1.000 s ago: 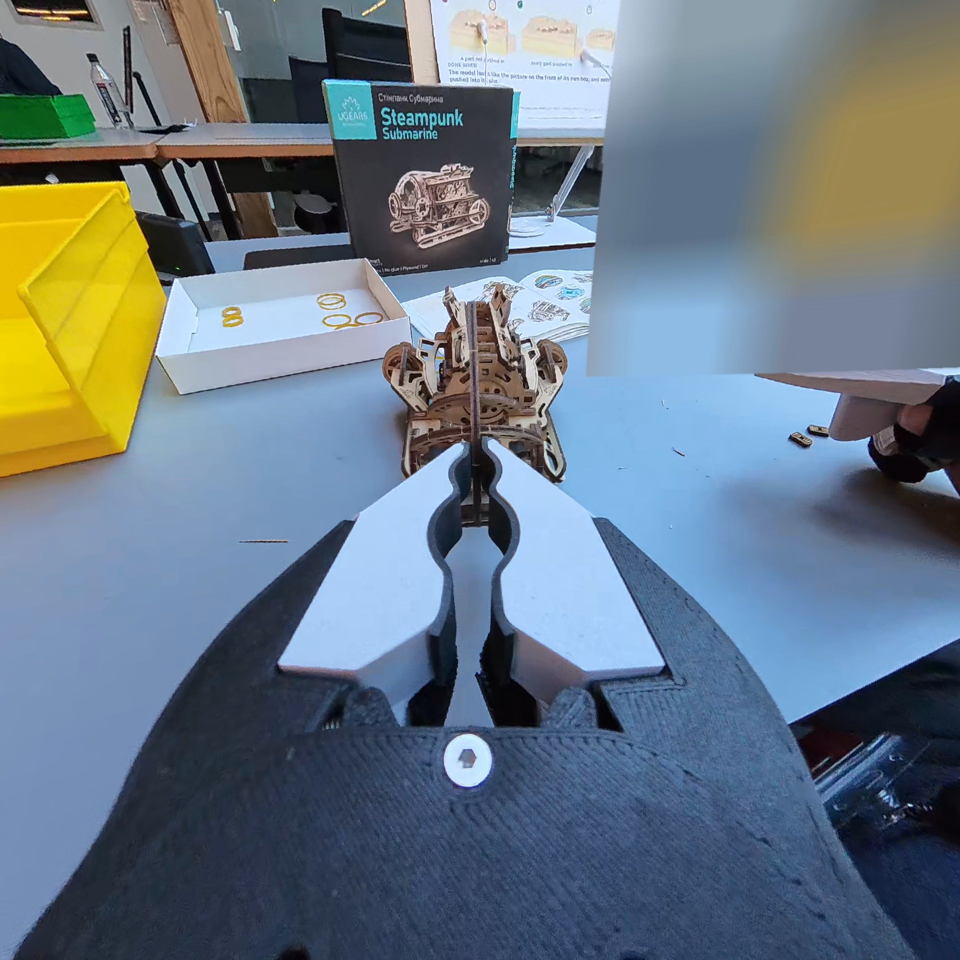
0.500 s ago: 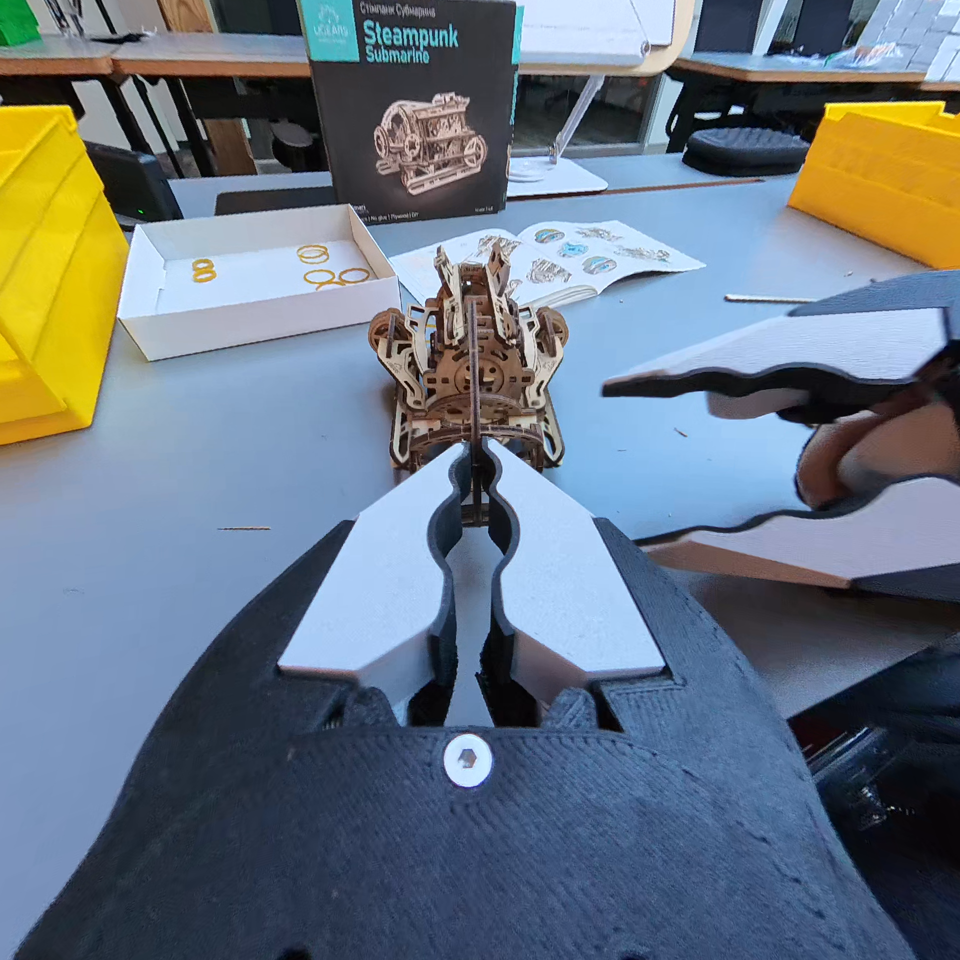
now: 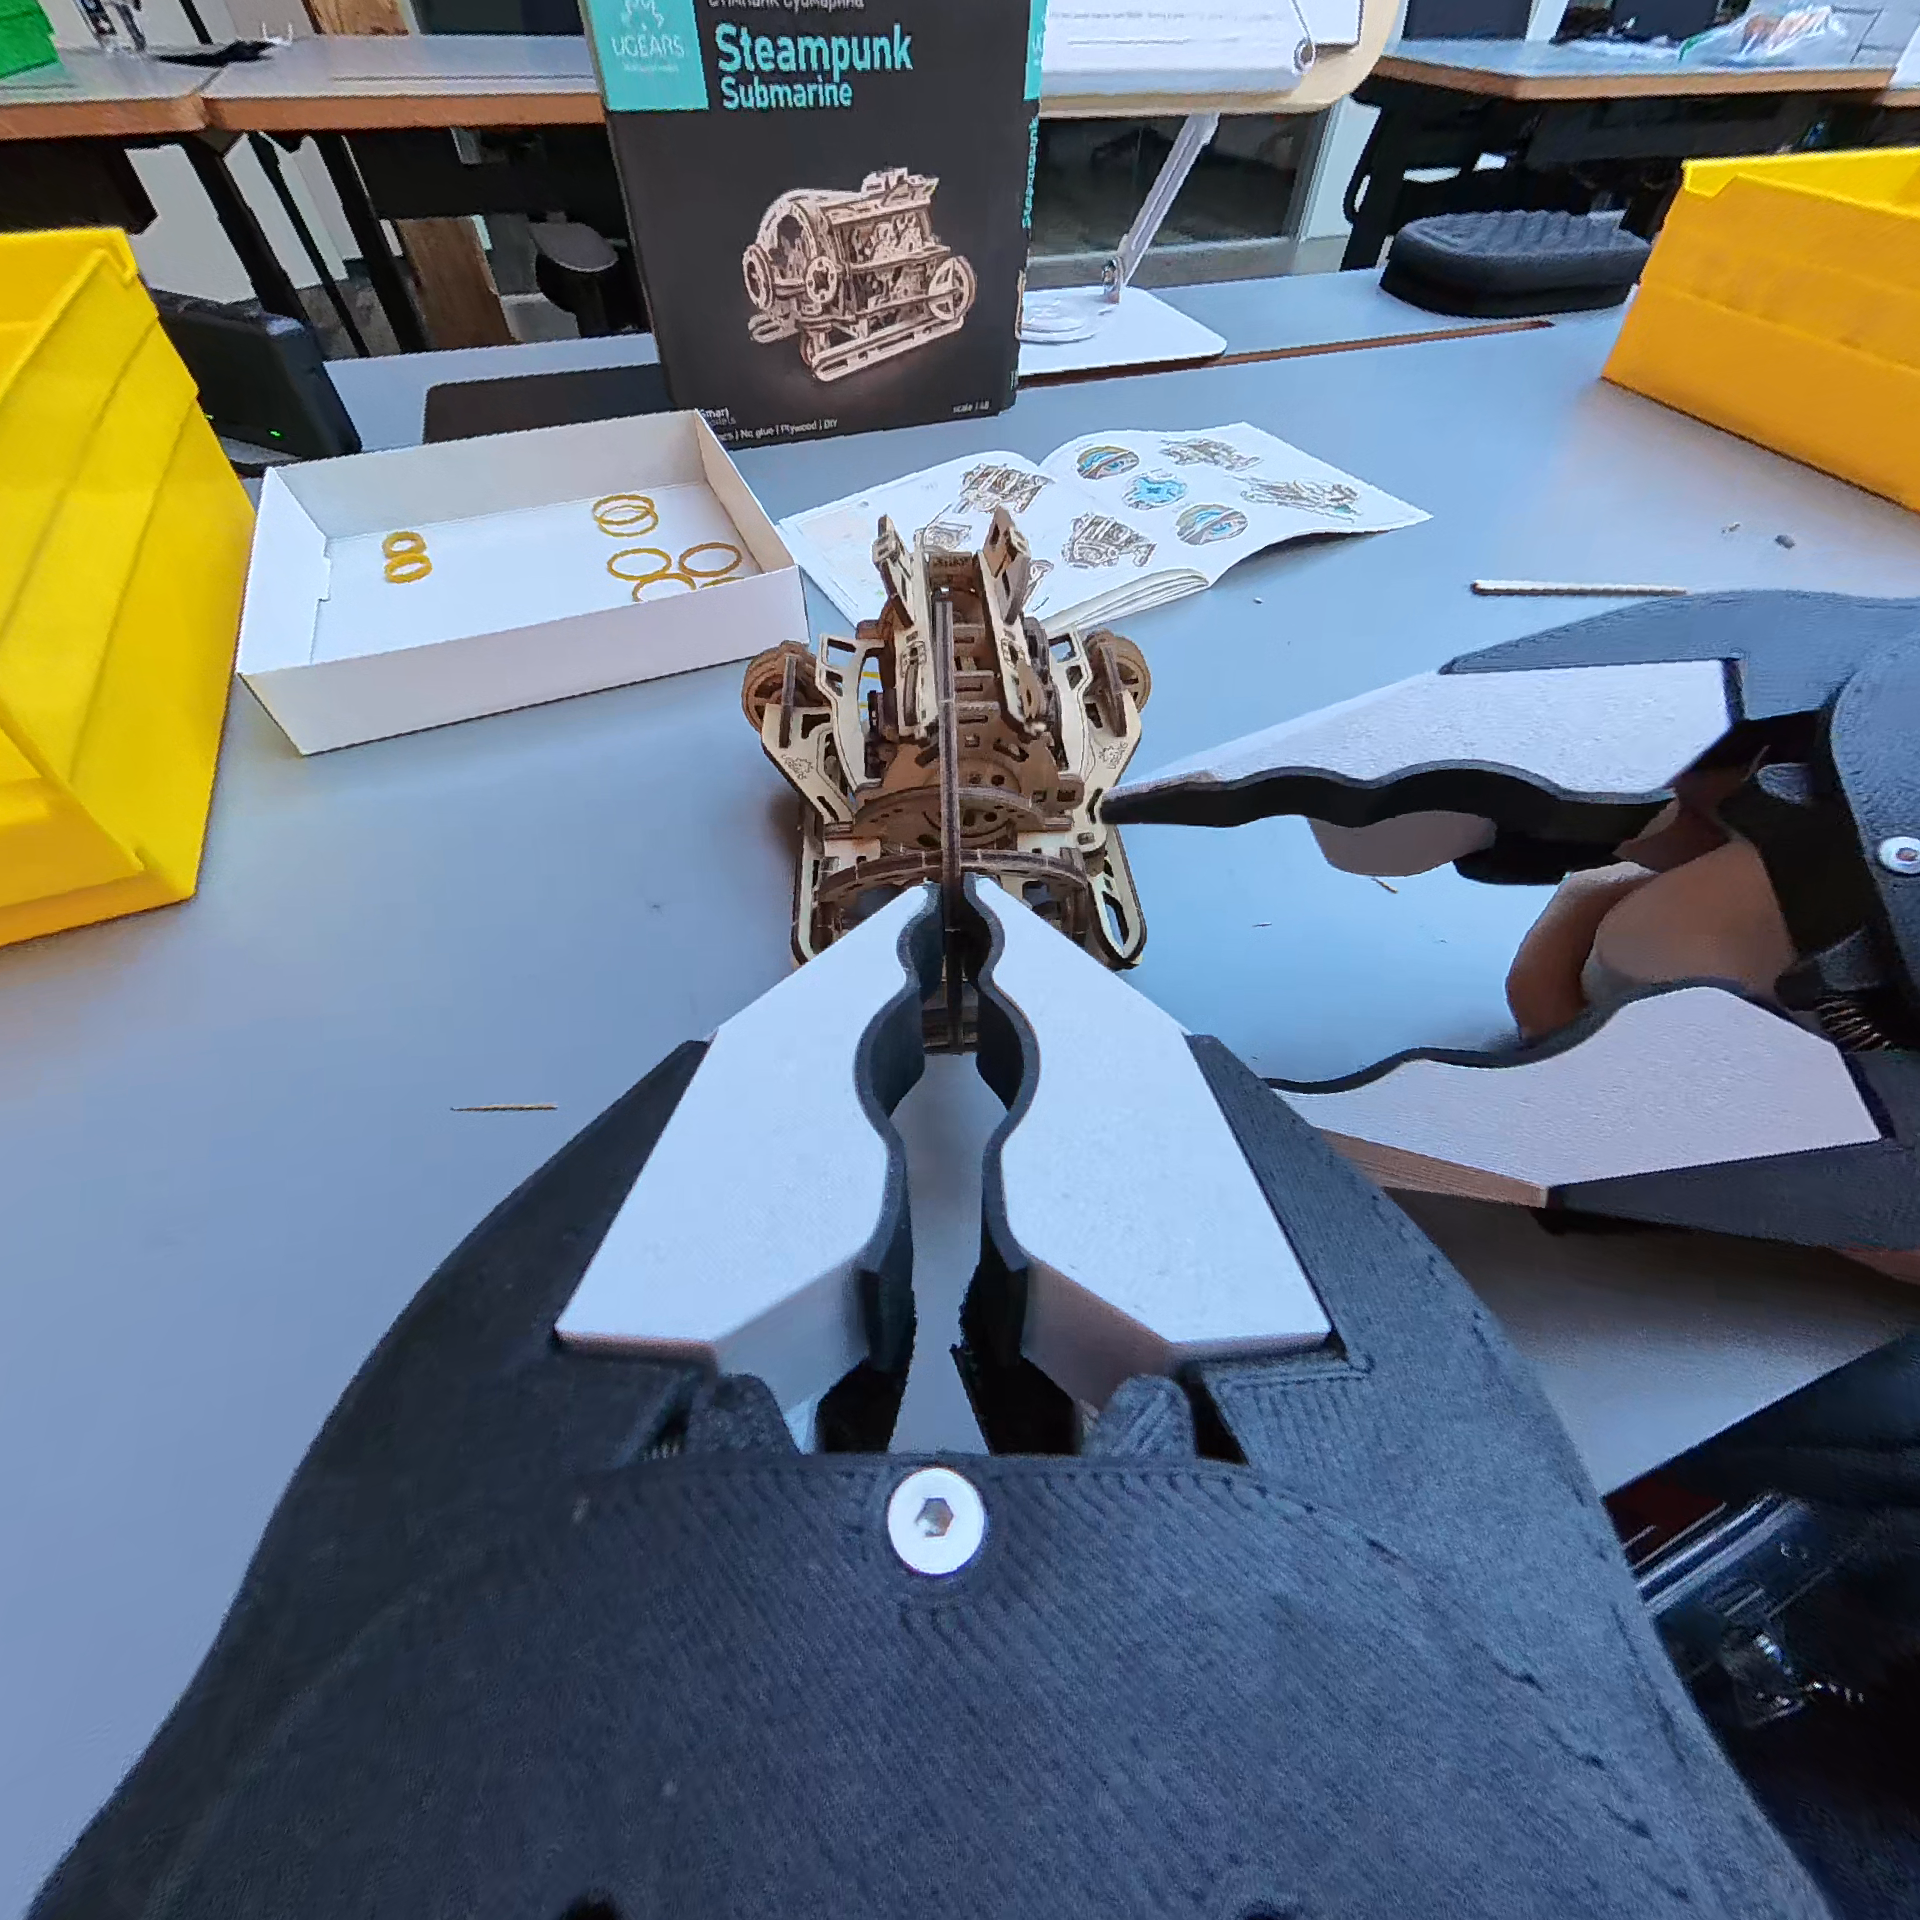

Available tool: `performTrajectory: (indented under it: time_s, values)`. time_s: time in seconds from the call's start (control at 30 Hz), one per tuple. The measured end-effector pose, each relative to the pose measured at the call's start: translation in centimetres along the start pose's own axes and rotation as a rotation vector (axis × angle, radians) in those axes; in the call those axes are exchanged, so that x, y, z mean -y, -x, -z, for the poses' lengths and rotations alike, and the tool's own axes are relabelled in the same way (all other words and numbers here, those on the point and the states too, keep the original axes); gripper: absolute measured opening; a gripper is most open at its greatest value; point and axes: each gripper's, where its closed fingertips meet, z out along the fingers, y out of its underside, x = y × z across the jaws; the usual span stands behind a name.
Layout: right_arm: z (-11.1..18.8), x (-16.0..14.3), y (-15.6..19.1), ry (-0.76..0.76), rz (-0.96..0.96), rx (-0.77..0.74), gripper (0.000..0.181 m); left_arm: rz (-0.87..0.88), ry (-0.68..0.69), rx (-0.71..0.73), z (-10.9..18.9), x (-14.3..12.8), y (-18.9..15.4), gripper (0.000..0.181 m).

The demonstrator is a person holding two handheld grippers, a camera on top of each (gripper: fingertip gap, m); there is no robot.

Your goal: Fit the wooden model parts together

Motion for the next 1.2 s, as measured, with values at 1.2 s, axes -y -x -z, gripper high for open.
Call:
performTrajectory:
  time_s: [1.2]
  values:
    - [0.9,0.2,-1.2,-0.046,-0.092,0.008,0.065,-0.082,0.108,-0.007,-1.1,0.2,-0.1,0.000]
